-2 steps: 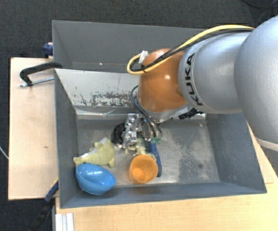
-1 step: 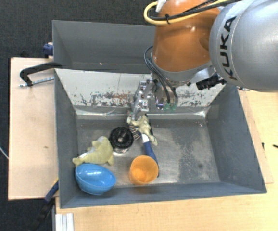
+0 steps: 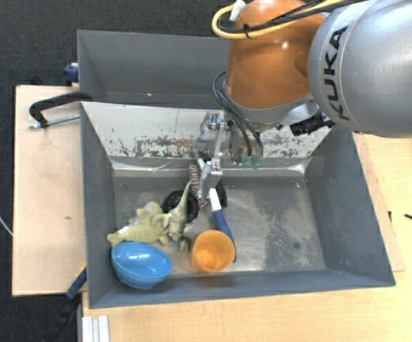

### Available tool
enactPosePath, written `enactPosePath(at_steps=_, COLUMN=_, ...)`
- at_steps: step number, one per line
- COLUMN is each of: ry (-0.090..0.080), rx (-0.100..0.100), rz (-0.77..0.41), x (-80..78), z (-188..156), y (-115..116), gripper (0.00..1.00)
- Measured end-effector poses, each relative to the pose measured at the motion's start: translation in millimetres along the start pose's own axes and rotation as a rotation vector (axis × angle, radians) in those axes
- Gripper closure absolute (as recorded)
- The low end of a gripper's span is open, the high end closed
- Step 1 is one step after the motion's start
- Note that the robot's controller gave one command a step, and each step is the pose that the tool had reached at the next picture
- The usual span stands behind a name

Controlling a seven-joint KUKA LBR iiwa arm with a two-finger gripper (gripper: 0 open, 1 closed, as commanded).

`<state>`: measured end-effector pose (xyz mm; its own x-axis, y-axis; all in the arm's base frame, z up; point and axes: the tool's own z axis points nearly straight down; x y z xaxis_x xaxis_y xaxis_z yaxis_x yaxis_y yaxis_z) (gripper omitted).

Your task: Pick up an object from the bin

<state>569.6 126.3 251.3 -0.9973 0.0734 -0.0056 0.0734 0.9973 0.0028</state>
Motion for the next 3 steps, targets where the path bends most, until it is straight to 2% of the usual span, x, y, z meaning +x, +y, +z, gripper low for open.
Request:
enactPosePath(at_steps=1, ry=-0.009, rx=-0.001, rz=-0.299, x=7.9, z=111.3, y=-28.4, gripper=0.00)
enactPosePath(at_steps=2, ry=-0.001, rx=0.000, rz=-0.434, x=-10.7, z=179.4, y=11.4, gripper=0.00)
enactPosePath(at_steps=3, ry=-0.003, rx=-0.001, rz=-0.430, x=-11.4, z=177.2, y=11.0, gripper=1.00)
